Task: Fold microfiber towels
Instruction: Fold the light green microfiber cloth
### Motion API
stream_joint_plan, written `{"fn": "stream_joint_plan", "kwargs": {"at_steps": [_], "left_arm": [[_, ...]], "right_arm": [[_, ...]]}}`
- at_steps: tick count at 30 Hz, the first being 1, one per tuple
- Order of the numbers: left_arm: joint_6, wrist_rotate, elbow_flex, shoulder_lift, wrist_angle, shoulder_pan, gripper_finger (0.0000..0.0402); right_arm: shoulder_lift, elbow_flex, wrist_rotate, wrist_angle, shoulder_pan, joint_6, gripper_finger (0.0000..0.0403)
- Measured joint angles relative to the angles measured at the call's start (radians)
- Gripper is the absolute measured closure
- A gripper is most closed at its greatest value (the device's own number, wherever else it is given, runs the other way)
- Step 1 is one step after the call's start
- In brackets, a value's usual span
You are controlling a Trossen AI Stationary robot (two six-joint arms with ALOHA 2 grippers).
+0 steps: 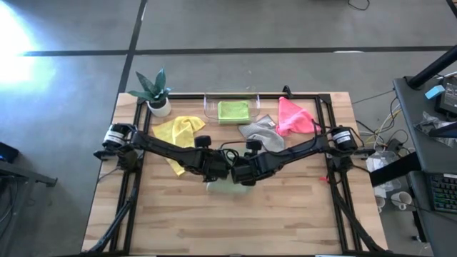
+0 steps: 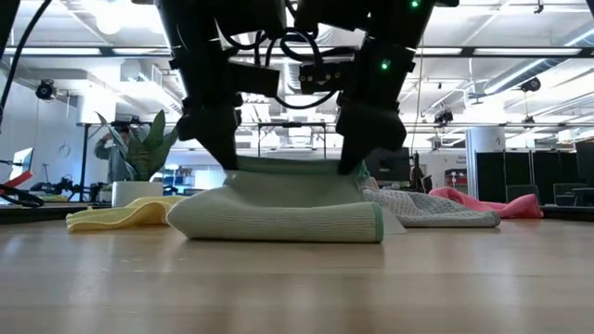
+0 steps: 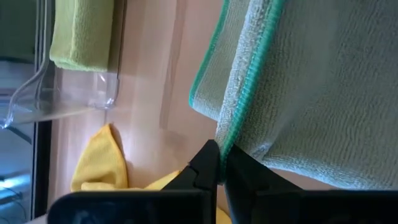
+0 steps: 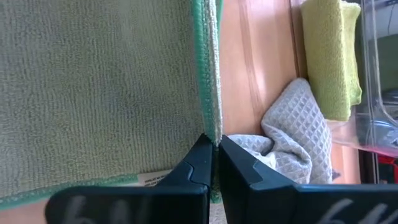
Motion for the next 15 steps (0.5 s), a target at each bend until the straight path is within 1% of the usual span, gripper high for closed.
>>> {"fn": "stream_joint_plan", "kwargs": {"at_steps": [4, 6, 9, 13, 15], "left_arm": [[0.064, -0.02, -0.023, 0.0, 0.041, 0.0, 0.04], [0.102, -0.019, -0.032, 0.0, 0.057, 0.0, 0.0392], [0.154, -0.019, -0.037, 0.0, 0.059, 0.002, 0.0367], [0.158, -0.019, -0.037, 0.0, 0.069, 0.007, 0.0324], [0.159, -0.019, -0.037, 0.0, 0.073, 0.01, 0.0303]], "right_arm": [[0.001, -0.004, 0.004, 0.0, 0.0, -0.003, 0.0388], [0.001, -0.005, 0.014, -0.011, 0.0, -0.004, 0.0379], [0.001, -0.006, 0.018, -0.024, 0.0, -0.003, 0.0359], [0.001, -0.007, 0.02, -0.018, -0.004, 0.041, 0.0326], [0.001, -0.007, 0.044, -0.014, -0.006, 0.065, 0.031]]}}
